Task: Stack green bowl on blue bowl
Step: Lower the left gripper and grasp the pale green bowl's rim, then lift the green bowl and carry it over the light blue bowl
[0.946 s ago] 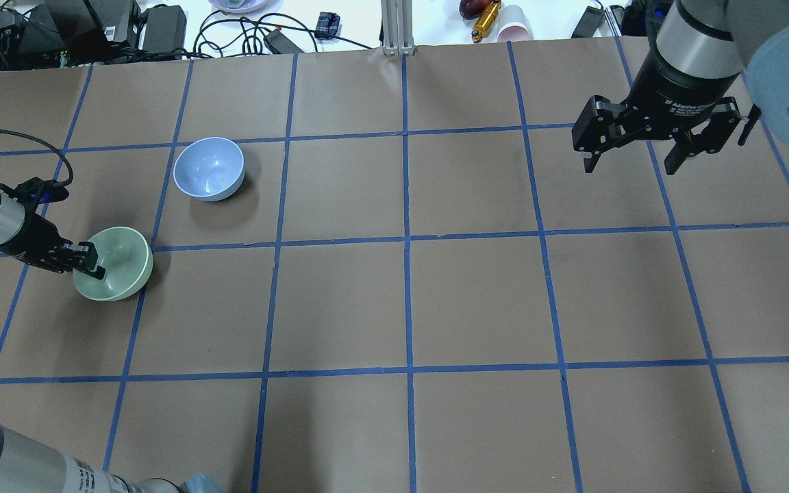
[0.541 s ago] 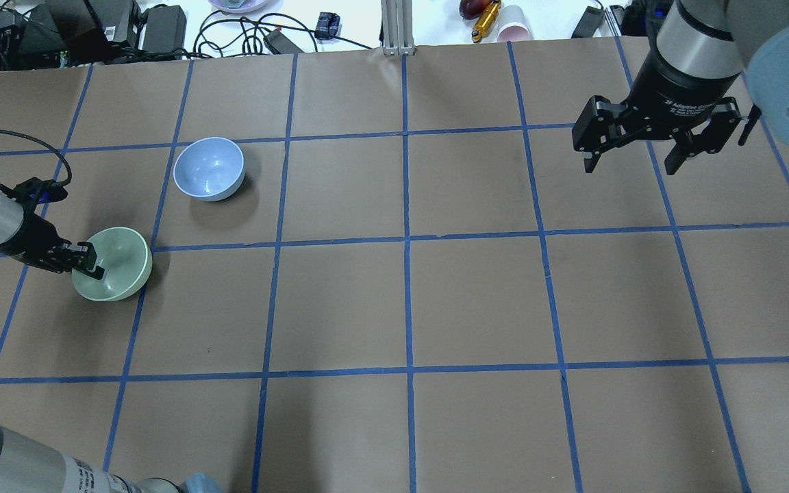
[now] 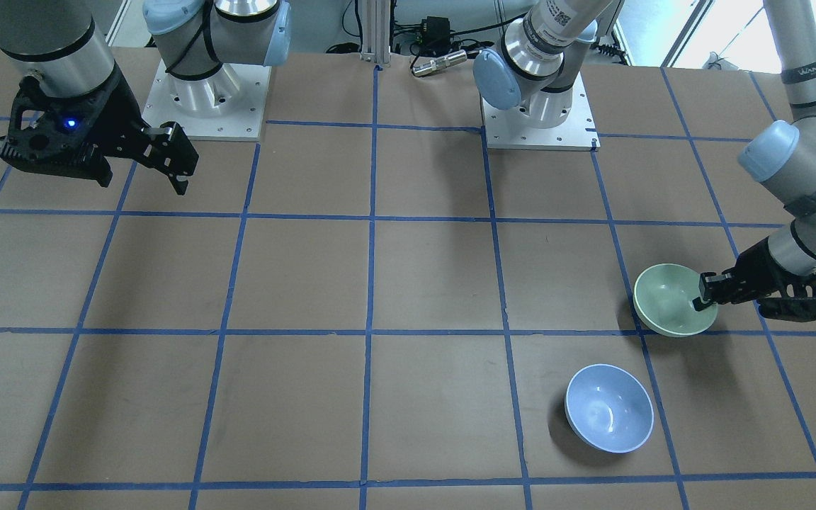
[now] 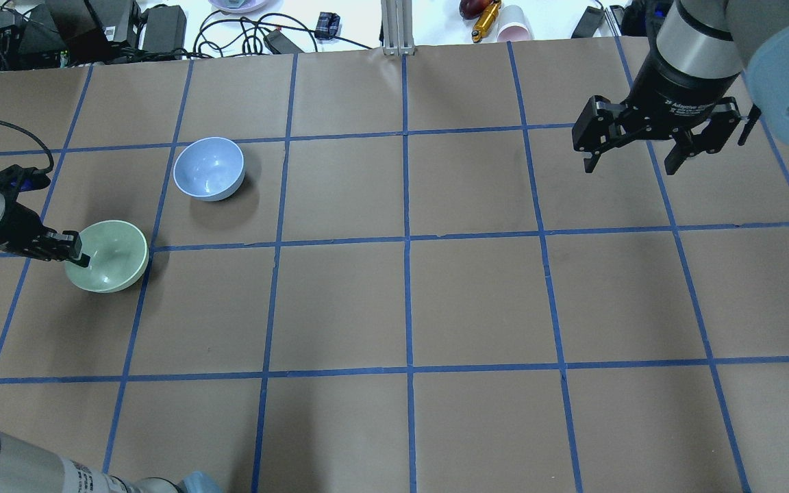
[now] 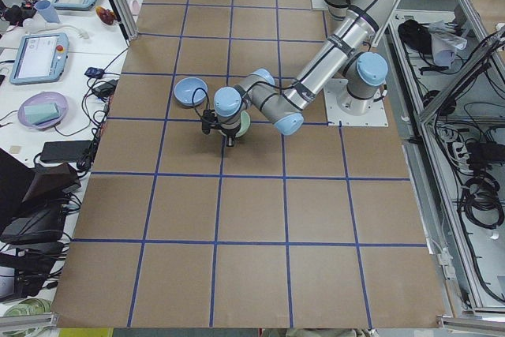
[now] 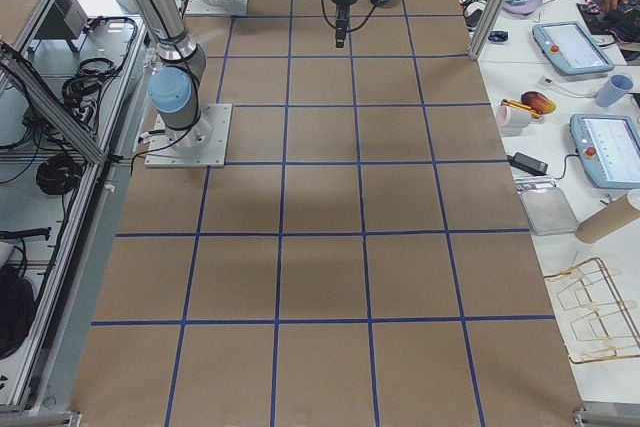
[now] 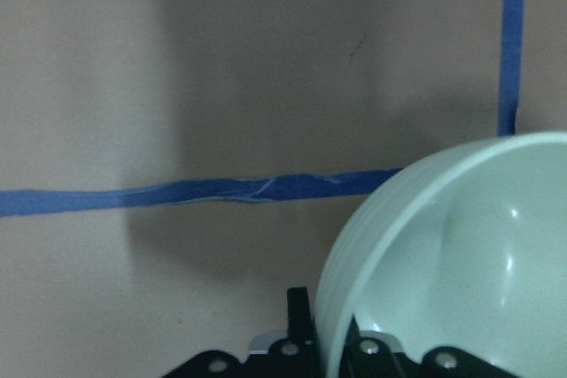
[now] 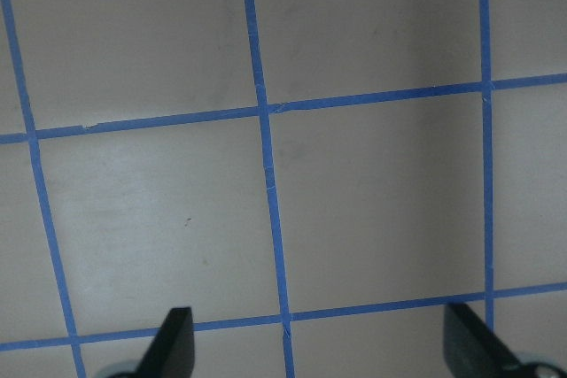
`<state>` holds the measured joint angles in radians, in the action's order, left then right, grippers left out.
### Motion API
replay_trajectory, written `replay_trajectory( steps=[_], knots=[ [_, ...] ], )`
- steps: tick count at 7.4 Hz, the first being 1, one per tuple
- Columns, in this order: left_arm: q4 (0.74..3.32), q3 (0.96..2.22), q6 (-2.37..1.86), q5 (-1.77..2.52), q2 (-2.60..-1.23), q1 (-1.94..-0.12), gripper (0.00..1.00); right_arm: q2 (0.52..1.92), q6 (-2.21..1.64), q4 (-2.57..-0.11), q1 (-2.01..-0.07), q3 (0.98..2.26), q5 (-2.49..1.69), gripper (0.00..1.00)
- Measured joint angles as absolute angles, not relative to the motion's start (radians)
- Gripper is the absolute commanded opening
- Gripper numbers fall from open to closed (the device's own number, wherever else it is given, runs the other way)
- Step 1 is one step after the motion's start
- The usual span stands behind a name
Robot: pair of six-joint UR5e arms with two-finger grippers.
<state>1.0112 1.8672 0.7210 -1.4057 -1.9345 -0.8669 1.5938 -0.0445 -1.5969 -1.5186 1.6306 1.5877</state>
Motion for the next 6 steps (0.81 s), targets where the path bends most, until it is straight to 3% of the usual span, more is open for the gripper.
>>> replay_trajectory(
  steps=[3,6],
  knots=[
    [1.118,1.798,0.73,-1.323,-1.895,-0.835,0.0,1.594,-0.044,-1.597,-1.519,1.631,1.588,1.0],
    [1.355,1.616,0.713,-1.24,-1.89,-0.846,0.0,1.594,-0.044,-1.597,-1.519,1.631,1.588,1.0]
  ],
)
